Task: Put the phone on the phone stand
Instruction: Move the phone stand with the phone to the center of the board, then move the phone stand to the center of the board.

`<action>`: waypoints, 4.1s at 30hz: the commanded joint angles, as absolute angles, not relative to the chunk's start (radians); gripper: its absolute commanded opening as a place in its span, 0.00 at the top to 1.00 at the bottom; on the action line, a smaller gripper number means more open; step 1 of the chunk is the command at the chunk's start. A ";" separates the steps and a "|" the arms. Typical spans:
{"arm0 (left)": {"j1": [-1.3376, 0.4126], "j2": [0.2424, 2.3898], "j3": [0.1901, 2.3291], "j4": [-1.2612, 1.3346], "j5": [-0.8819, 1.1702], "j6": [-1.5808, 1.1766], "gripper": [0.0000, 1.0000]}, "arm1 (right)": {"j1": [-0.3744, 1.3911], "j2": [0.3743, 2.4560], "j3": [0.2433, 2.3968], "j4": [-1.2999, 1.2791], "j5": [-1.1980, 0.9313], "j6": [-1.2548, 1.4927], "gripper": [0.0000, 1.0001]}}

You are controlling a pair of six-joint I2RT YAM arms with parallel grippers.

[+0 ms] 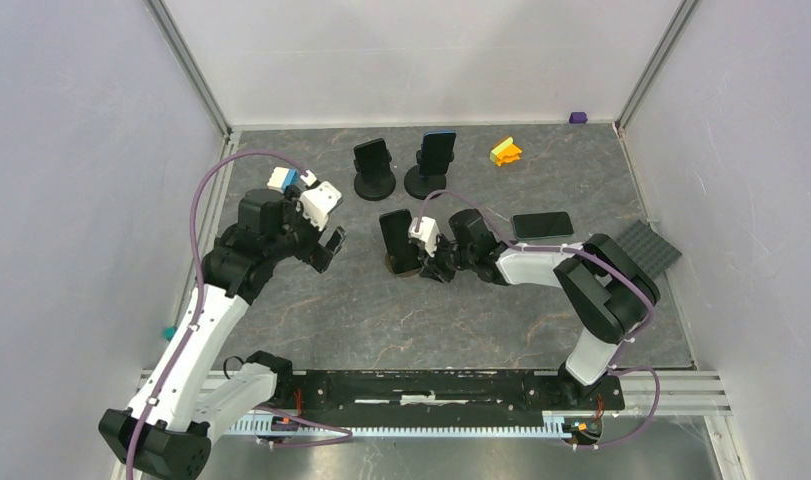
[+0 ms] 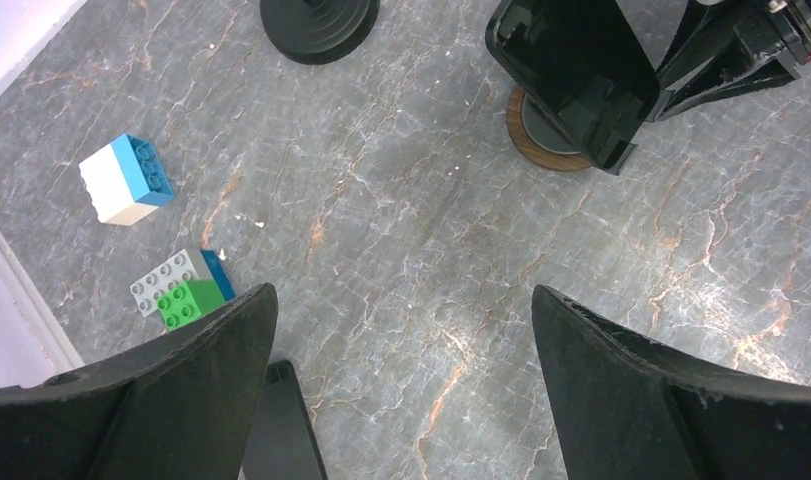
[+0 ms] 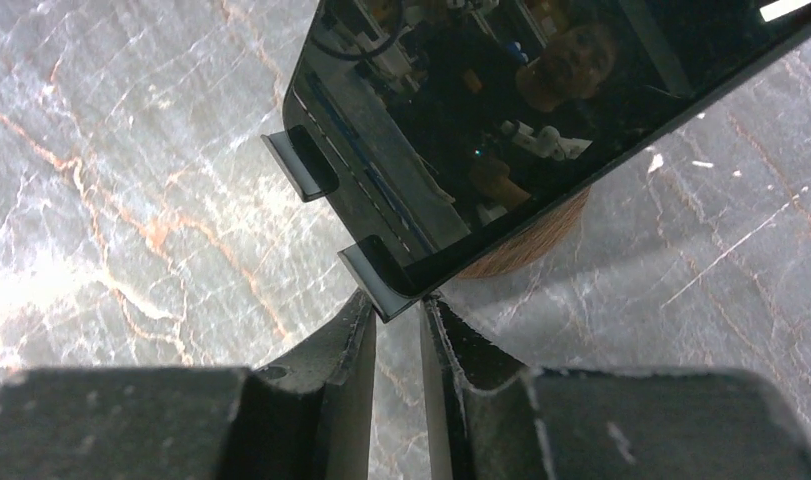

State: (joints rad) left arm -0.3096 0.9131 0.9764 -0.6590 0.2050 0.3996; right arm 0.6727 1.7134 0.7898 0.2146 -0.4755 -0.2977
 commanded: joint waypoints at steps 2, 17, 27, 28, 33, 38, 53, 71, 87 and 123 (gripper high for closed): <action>-0.305 0.885 1.039 -0.695 0.143 0.380 0.00 | 0.689 1.766 0.891 0.323 -0.450 -0.220 0.75; -0.302 0.893 1.090 -0.764 -0.055 0.386 0.00 | 0.727 1.846 0.989 0.301 -0.460 -0.181 0.68; -0.244 0.935 1.177 -0.949 -0.135 0.463 0.00 | 0.703 1.636 0.907 0.127 -0.405 -0.328 0.32; -0.229 0.942 1.193 -0.986 -0.142 0.466 0.00 | 0.701 1.610 0.897 0.106 -0.400 -0.350 0.30; -0.146 0.957 1.218 -1.118 -0.176 0.520 0.00 | 0.700 1.526 0.879 -0.045 -0.375 -0.445 0.25; -0.018 0.988 1.180 -1.125 -0.249 0.603 0.00 | 0.701 1.475 0.856 -0.113 -0.362 -0.481 0.25; 0.394 1.226 1.260 -1.080 0.181 0.631 0.00 | 0.683 1.508 0.823 -0.123 -0.457 -0.489 0.24; 0.456 1.358 1.222 -0.923 0.321 0.747 0.07 | 0.641 1.568 0.851 -0.150 -0.503 -0.476 0.24; 0.455 1.354 1.222 -1.018 0.413 0.835 0.35 | 0.623 1.569 0.878 -0.187 -0.505 -0.456 0.24; -0.804 1.281 1.400 -1.043 0.579 0.683 0.53 | 0.128 1.180 0.827 -0.324 -0.731 -0.384 0.23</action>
